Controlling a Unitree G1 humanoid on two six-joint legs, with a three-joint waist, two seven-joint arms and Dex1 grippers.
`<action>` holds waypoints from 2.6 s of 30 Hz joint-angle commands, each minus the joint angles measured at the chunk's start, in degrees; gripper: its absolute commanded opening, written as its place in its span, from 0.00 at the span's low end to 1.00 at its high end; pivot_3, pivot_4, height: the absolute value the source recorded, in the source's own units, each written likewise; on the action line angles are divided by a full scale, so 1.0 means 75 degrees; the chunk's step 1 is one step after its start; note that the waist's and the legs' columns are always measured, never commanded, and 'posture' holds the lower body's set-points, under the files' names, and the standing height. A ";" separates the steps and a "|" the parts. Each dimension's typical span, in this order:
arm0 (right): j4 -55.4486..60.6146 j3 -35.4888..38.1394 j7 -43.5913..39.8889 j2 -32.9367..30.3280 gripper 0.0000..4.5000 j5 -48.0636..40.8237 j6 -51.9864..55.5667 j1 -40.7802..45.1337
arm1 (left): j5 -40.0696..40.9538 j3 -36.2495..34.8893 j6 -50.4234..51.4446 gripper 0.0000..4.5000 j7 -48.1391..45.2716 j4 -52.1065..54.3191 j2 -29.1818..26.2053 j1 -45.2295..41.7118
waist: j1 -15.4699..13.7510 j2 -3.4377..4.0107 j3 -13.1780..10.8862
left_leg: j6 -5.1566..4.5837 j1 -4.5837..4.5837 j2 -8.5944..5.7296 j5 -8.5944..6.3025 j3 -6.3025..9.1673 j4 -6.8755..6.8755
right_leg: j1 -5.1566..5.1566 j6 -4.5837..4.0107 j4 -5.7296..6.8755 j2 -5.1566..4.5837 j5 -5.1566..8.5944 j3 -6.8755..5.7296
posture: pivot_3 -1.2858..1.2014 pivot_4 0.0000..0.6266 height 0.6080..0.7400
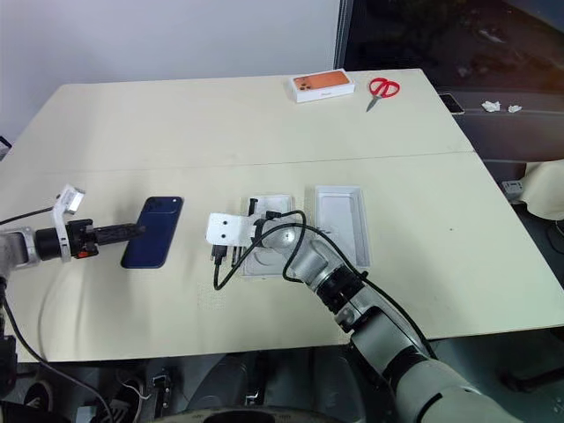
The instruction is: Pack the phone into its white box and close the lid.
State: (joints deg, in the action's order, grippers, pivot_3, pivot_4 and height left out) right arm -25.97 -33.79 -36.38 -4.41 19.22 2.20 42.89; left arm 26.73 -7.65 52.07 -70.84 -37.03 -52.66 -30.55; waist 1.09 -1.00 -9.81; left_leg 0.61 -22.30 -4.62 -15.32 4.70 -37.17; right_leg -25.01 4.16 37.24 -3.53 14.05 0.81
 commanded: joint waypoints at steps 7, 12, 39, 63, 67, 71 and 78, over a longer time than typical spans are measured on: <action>-0.0995 -0.0351 -0.0188 0.0622 0.01 0.0547 0.0023 0.0736 | -0.0025 0.0288 0.0448 1.00 -0.0079 0.0127 0.0563 -0.0039 | -0.0028 0.0009 0.0014 | 0.0002 0.0012 -0.0006 0.0001 0.0007 0.0000 | 0.0012 0.0000 0.0000 -0.0003 0.0000 0.0000 | 0.52 0.24 1.00; -0.0930 -0.0307 -0.0317 0.0624 0.01 0.0616 0.0138 0.0768 | 0.0190 0.0264 0.0947 1.00 -0.0012 0.0840 0.0793 0.0212 | -0.0026 0.0009 0.0020 | 0.0001 0.0015 -0.0013 0.0000 0.0010 -0.0001 | 0.0019 0.0000 -0.0001 -0.0007 0.0000 0.0001 | 0.52 0.24 1.00; 0.0466 -0.0521 -0.1264 0.0722 0.01 0.0197 0.3743 0.0967 | 0.1262 -0.0364 0.2111 1.00 0.0759 0.2771 0.1024 0.1214 | 0.0011 0.0011 0.0021 | 0.0000 0.0014 -0.0010 -0.0001 0.0011 0.0006 | 0.0011 0.0000 -0.0004 -0.0009 0.0000 0.0005 | 0.52 0.24 1.00; 0.0349 -0.0479 -0.1329 0.0579 0.01 0.0190 0.3535 0.0865 | 0.2253 -0.2023 0.3452 1.00 0.1884 0.3254 0.2021 0.0861 | -0.0043 0.0025 0.0045 | -0.0007 0.0111 -0.0016 -0.0008 0.0024 0.0026 | 0.0080 0.0000 -0.0025 -0.0012 0.0002 0.0001 | 0.52 0.24 1.00; 0.0408 -0.0455 -0.1418 0.0540 0.01 0.0186 0.3559 0.0852 | 0.1884 -0.1780 0.3313 1.00 0.2295 0.3469 0.1867 0.0976 | -0.0035 0.0025 0.0044 | -0.0006 0.0111 -0.0016 -0.0009 0.0024 0.0026 | 0.0079 -0.0001 -0.0026 -0.0012 0.0002 0.0001 | 0.52 0.24 1.00; 0.0712 -0.0497 -0.1854 0.0333 0.01 0.0079 0.3685 0.0733 | 0.2037 -0.1692 0.3653 1.00 0.2523 0.4030 0.1722 0.1015 | -0.0026 0.0023 0.0043 | -0.0001 0.0105 -0.0015 -0.0011 0.0023 0.0027 | 0.0079 -0.0001 -0.0026 -0.0011 0.0002 0.0002 | 0.52 0.24 1.00; 0.0909 -0.0402 -0.1969 0.0391 0.01 0.0076 0.3897 0.0780 | 0.2154 -0.1653 0.4451 1.00 0.3226 0.4758 0.1853 0.0855 | 0.0014 0.0023 0.0043 | 0.0002 0.0105 -0.0012 -0.0014 0.0021 0.0032 | 0.0084 0.0000 -0.0028 -0.0009 0.0002 0.0004 | 0.52 0.24 1.00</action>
State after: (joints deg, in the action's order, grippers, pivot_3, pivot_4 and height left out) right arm -19.86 -35.72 -49.71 -2.27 20.96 30.68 49.27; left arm 41.63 -19.82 84.23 -47.72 -3.37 -38.85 -23.21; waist 1.19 -0.82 -9.48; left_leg 0.62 -21.52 -4.71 -15.43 4.85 -36.93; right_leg -24.38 4.16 37.03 -3.60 14.07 0.84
